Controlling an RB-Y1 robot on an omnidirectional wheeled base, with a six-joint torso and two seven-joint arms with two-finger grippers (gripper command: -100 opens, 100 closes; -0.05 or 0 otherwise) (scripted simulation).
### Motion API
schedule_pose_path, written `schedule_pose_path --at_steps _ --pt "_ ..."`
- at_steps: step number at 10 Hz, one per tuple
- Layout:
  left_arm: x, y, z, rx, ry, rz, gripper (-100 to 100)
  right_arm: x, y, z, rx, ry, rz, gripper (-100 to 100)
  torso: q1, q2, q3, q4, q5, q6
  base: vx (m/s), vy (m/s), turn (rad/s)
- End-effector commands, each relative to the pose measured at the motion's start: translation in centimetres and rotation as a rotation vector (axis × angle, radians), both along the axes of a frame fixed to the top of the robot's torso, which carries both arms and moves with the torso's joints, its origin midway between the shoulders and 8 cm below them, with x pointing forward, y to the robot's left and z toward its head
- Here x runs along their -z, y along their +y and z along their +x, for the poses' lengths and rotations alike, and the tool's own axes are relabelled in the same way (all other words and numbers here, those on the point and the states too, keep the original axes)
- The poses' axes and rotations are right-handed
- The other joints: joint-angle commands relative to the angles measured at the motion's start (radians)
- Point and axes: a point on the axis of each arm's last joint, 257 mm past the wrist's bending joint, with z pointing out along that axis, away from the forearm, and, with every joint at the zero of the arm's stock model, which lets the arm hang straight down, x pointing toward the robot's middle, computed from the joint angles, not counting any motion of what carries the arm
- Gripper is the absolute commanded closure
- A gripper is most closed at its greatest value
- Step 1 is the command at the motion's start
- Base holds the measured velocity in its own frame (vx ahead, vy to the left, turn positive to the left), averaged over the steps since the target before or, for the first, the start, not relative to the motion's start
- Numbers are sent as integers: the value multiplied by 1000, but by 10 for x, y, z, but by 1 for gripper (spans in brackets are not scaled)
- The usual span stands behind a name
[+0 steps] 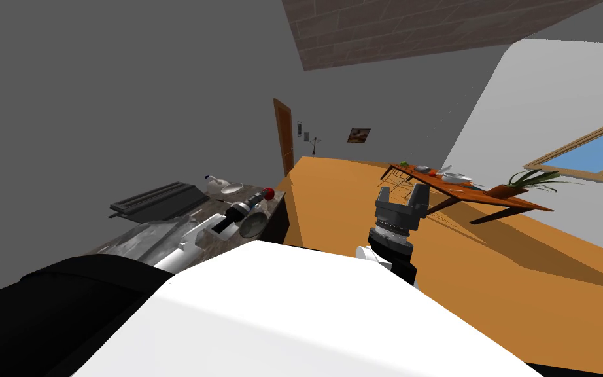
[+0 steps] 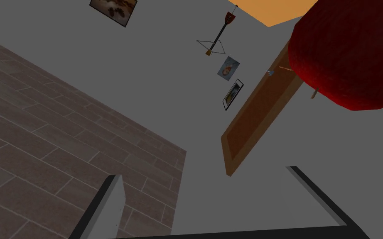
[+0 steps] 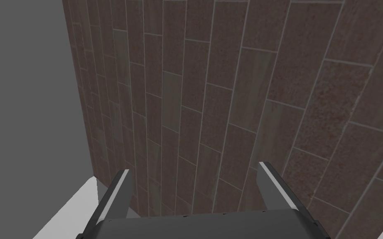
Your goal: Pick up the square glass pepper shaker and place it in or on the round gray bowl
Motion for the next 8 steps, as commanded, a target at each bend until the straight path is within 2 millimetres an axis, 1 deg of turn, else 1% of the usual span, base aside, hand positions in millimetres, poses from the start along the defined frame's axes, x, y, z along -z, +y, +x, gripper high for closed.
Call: schedule_pose_path --at_steps 1,4,7,8 --pt "16 11 -1 -8 51 57 -100 0 0 0 0 0 0 0 0 0 0 0 0 0 8 39 -72" --pt "45 34 -5 -23 139 157 -100 0 0 0 0 0 0 0 0 -1 -1 0 0 0 16 28 -64" --pt "74 57 -13 -42 224 242 -100 0 0 0 0 0 0 0 -2 -2 -1 0 0 0 25 11 -31" --pt "93 70 -22 -53 278 284 -100 0 0 0 0 0 0 0 -2 -2 -1 0 0 0 30 4 -4"
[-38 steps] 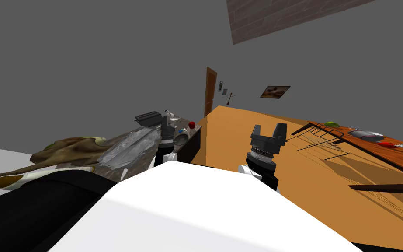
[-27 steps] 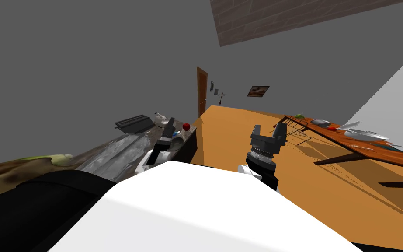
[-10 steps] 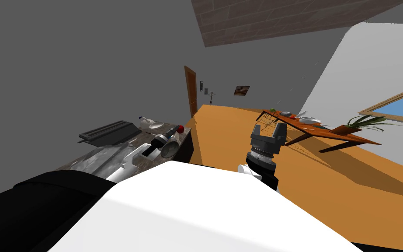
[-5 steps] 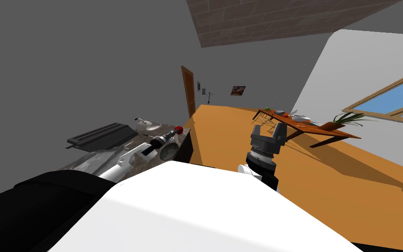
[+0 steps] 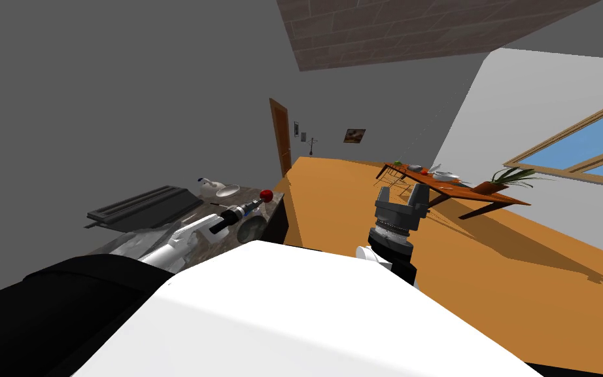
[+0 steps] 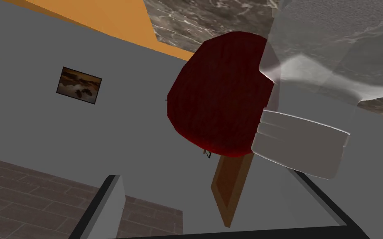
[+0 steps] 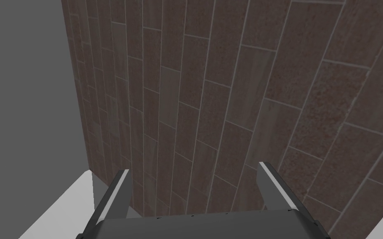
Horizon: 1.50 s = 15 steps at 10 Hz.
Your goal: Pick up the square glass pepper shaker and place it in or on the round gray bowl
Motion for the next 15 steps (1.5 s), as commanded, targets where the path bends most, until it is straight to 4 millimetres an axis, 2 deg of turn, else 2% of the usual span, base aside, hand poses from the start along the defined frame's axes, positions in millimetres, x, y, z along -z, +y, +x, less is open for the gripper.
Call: schedule_pose_path --at_steps 1,3,4,5,6,7,8,12,13,14,15 --pt "20 13 -12 -14 56 41 -100 0 0 0 0 0 0 0 0 0 0 0 0 0 23 -4 9" --pt "52 22 -34 -20 140 74 -100 0 0 0 0 0 0 0 -1 1 1 0 0 0 0 -14 44" --pt "45 19 -26 -19 115 66 -100 0 0 0 0 0 0 0 -1 2 1 1 0 0 -6 -9 16" --pt "47 20 -27 -20 120 67 0 0 0 0 0 0 0 0 -1 2 1 1 0 0 0 0 0" --pt "53 24 -26 -34 120 65 -100 0 0 0 0 0 0 0 -1 2 1 1 0 0 45 -12 -98" --pt "50 22 -27 -28 120 65 -100 0 0 0 0 0 0 0 -1 0 0 0 0 1 29 -5 -25" --pt "50 23 -27 -29 120 65 100 0 0 0 0 0 0 0 -1 0 0 0 0 0 0 0 0" --pt "50 23 -27 -28 119 68 100 0 0 0 0 0 0 0 0 2 1 0 0 0 0 0 0" --pt "50 23 -27 -28 119 67 0 0 0 0 0 0 0 0 0 2 1 0 0 0 0 0 0" --pt "50 23 -27 -28 119 67 100 0 0 0 0 0 0 0 0 2 1 0 0 0 0 0 0" --pt "50 23 -27 -28 119 67 0 0 0 0 0 0 0 0 0 2 1 0 0 0 0 0 0"
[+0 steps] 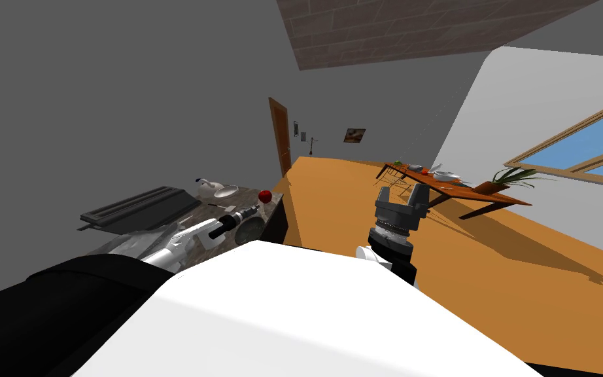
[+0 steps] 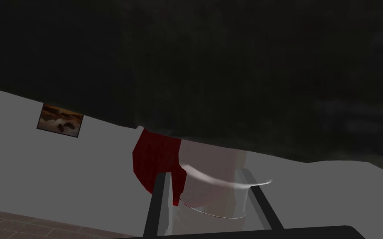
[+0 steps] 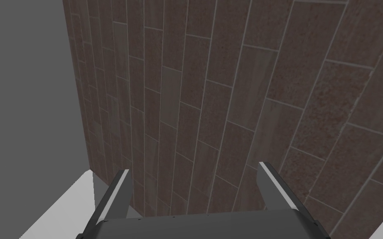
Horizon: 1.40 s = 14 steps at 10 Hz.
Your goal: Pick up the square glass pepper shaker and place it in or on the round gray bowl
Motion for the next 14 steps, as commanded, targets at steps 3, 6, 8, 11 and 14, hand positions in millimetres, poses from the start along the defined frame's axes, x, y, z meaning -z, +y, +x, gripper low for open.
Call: schedule_pose_path --at_steps 3,6,8,11,14 --pt "-17 -8 -1 27 1 9 100 0 0 0 0 0 0 0 -1 3 2 1 -1 -1 -34 -11 88" --pt "-29 -16 -2 49 6 14 100 0 0 0 0 0 0 0 -3 6 3 1 -1 -1 -58 -22 97" --pt "-38 -23 -3 66 9 15 100 0 0 0 0 0 0 0 -2 5 3 1 -1 -1 -43 -18 80" --pt "-49 -33 -5 88 15 18 100 0 0 0 0 0 0 0 -3 5 3 1 -1 -1 -36 -18 82" --pt "-58 -45 -7 113 24 18 100 0 0 0 0 0 0 0 -3 5 3 0 0 -1 -32 -17 68"
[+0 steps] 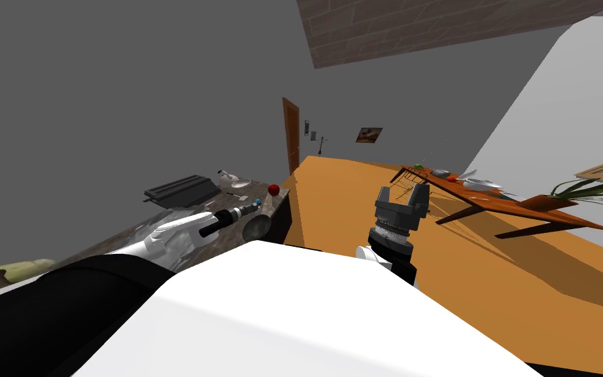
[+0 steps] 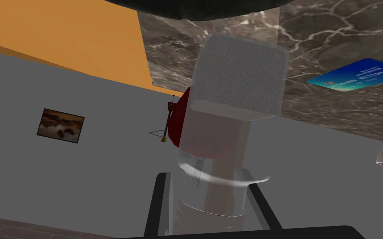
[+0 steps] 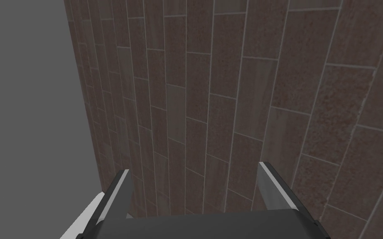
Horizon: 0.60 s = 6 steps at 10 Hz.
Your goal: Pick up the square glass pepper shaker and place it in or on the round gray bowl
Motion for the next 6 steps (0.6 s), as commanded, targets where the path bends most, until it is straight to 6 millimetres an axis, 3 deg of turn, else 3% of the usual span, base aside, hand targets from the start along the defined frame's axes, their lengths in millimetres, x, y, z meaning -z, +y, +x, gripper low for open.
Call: schedule_pose_path --at_steps 1,6 --pt "-5 -7 -3 13 8 -1 100 0 0 0 0 0 0 0 0 0 0 0 0 0 -49 -16 100" --pt "-14 -23 -6 42 24 -2 100 0 0 0 0 0 0 0 0 1 0 0 0 0 -43 -14 74"
